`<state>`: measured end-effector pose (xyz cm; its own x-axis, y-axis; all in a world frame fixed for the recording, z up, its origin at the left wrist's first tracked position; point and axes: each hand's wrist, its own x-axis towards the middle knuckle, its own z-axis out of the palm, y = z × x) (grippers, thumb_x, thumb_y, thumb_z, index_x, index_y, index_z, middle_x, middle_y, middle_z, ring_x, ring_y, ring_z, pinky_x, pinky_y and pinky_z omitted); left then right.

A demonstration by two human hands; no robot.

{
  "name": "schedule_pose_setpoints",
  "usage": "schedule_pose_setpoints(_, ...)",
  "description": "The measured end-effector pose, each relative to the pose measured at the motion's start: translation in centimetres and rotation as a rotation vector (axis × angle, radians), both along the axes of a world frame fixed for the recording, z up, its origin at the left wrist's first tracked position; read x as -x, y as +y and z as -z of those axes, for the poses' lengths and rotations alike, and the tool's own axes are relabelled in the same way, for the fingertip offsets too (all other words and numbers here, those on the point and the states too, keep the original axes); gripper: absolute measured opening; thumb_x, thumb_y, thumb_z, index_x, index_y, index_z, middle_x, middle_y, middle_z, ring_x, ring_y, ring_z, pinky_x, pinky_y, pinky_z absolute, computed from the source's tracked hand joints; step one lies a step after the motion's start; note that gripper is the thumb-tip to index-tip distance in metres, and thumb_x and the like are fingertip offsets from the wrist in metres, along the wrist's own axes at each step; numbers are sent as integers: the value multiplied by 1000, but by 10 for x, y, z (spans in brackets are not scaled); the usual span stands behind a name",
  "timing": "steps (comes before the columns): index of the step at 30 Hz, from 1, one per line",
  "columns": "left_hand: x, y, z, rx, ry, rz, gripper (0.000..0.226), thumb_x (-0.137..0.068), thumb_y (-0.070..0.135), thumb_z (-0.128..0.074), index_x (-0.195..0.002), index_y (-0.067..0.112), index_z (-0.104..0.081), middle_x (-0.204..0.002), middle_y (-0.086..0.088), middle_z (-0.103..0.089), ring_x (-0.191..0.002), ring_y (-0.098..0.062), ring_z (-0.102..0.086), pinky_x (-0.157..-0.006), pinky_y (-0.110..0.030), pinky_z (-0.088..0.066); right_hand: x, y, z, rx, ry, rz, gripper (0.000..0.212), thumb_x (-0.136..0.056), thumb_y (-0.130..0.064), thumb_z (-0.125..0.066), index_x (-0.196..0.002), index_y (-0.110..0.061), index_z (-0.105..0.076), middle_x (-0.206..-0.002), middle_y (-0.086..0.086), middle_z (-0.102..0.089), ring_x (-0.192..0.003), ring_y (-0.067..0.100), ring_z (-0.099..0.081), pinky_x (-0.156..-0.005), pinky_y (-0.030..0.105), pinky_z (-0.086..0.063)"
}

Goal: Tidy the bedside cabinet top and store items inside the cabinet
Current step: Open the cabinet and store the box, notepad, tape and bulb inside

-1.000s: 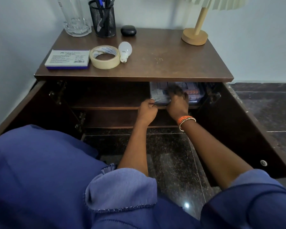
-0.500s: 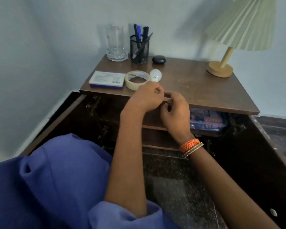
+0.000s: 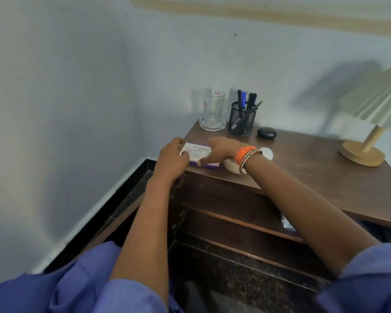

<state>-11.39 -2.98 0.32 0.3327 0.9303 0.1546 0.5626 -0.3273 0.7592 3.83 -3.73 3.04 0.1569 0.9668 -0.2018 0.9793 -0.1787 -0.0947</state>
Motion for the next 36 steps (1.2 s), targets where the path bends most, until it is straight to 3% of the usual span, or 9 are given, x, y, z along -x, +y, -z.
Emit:
schedule_pose_setpoints(2,4,6,15,25,52,-9,33,-90,9,-45,-122,8,-50,-125,-16,-58,-111,-31,-55,-90,-36,-46,2,15,2,69,-16,-32,72,-78,-55,-67,-127,-5,-50,-129,12,-55,-114,28,-53,-86,30,-39)
schedule_pose_setpoints(7,0,12,33,46,22,-28,33,-90,12,-46,-123,10,-50,-125,-13,-59,-111,-28,-57,-92,-40,-48,2,35,16,95,-36,-46,77,-75,-55,-70,-129,-5,-48,-130,12,-54,-116,28,-52,-93,34,-41)
schedule_pose_setpoints(12,-8,11,35,70,-42,-79,35,-93,14,-45,-128,15,-45,-131,-10,-56,-110,-25,-58,-70,-24,-41,-5,42,19,53,-1,-47,82,-65,-57,-76,-125,-8,-52,-121,10,-59,-106,27,-56,-91,34,-46)
schedule_pose_setpoints(18,-18,-4,39,95,-287,-280,29,-97,17,-42,-125,16,-47,-130,-9,-56,-113,-22,-58,-67,-16,-46,-5,33,16,-7,51,-87,81,-58,-61,-77,-121,-14,-56,-114,5,-63,-99,22,-57,-89,37,-49)
schedule_pose_setpoints(22,-13,-6,33,144,-632,-462,25,-94,26,-45,-104,7,-59,-109,-10,-65,-85,-12,-60,-54,-12,-41,3,11,5,-87,53,-132,78,-64,-60,-74,-125,-16,-55,-117,1,-62,-105,21,-56,-96,39,-46)
schedule_pose_setpoints(26,-5,-10,17,243,-1080,-472,28,-88,28,-42,-82,5,-58,-70,-5,-59,-60,-13,-59,-54,-23,-41,13,-28,-9,-184,174,-190,74,-70,-53,-74,-130,-18,-52,-122,2,-61,-107,19,-56,-95,37,-48)
schedule_pose_setpoints(29,-4,-18,5,307,-1253,-442,24,-89,22,-42,-74,10,-55,-69,-3,-54,-51,-11,-52,-50,-22,-39,24,-60,-11,-228,204,-202,76,-68,-58,-73,-129,-17,-53,-124,1,-61,-109,18,-56,-100,39,-43)
schedule_pose_setpoints(33,-11,-28,4,455,-1159,-426,19,-87,19,-43,-73,12,-53,-73,-3,-56,-52,-12,-48,-47,-21,-40,22,-110,6,-293,281,-144,78,-69,-54,-75,-132,-15,-50,-127,1,-59,-112,17,-54,-101,36,-40)
schedule_pose_setpoints(36,-23,-33,33,412,-799,-317,21,-87,16,-44,-70,12,-55,-70,-5,-60,-58,-21,-53,-53,-28,-42,11,-143,30,-259,369,-82,83,-68,-50,-78,-136,-16,-45,-130,1,-56,-115,15,-52,-98,32,-43)
